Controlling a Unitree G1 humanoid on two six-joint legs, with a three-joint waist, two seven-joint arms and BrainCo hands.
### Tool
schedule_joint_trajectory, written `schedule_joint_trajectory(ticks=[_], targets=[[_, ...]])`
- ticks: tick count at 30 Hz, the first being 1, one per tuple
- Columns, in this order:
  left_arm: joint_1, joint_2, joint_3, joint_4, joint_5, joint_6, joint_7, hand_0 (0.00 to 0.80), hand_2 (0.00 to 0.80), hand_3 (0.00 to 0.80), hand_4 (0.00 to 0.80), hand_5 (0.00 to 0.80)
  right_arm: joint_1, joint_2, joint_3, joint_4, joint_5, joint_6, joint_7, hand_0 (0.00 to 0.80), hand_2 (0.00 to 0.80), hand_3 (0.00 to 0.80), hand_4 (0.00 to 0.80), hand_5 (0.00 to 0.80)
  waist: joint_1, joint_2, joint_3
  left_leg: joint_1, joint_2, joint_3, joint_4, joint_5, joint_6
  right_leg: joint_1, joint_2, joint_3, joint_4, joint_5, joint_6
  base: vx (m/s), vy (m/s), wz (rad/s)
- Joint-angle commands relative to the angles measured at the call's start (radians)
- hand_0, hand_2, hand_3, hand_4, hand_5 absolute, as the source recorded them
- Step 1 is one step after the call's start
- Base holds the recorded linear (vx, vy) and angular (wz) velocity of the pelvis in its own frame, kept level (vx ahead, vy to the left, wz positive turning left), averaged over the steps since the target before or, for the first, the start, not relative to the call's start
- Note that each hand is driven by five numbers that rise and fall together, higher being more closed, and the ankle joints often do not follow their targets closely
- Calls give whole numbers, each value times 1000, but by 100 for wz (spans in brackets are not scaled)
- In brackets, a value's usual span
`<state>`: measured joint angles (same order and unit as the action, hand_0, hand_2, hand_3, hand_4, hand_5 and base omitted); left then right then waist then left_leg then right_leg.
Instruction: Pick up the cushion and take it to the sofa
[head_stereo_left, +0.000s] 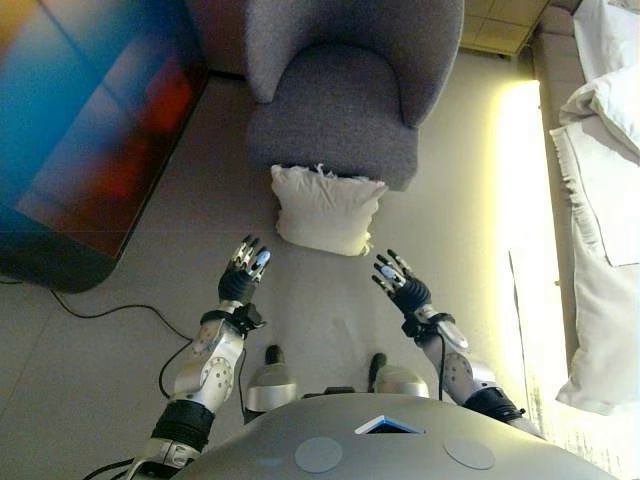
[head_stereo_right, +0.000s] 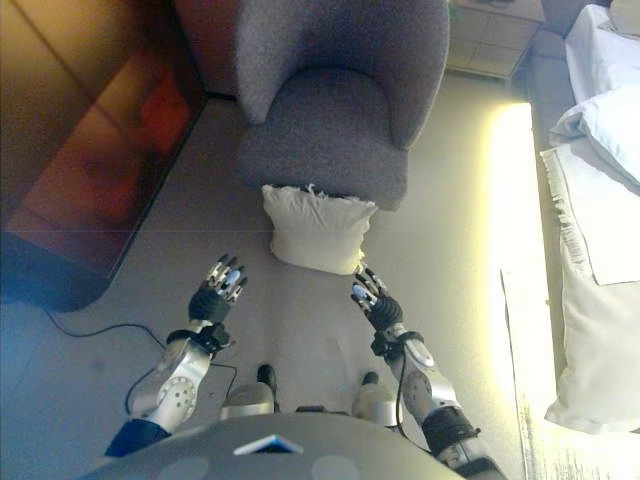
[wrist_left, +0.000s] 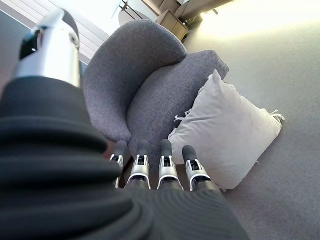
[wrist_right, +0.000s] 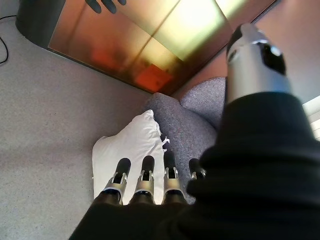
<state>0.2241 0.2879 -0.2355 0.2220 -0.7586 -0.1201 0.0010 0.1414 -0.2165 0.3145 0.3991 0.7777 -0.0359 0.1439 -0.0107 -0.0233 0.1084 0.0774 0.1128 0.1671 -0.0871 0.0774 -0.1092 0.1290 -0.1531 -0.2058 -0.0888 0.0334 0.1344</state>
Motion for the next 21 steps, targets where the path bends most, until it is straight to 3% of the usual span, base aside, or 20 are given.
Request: schedule_joint_trajectory(ticks=[1,21], targets=[[-45,18,-14,-48,15,-37,-11,0,0,0,0,0,-33,-9,4,-70,15,-41,11,0,0,0,0,0,5,8,-7,4,-23,11,27,-65,30,-52,23,-3,38,3,25,0,0,0],[-30,13,-13,-42,23,-61,-10,0,0,0,0,0,-23,-4,2,-66,19,-45,11,0,0,0,0,0,6,2,-9,6,-25,10,28,-70,32,-51,21,-1,38,3,28,2,0,0]])
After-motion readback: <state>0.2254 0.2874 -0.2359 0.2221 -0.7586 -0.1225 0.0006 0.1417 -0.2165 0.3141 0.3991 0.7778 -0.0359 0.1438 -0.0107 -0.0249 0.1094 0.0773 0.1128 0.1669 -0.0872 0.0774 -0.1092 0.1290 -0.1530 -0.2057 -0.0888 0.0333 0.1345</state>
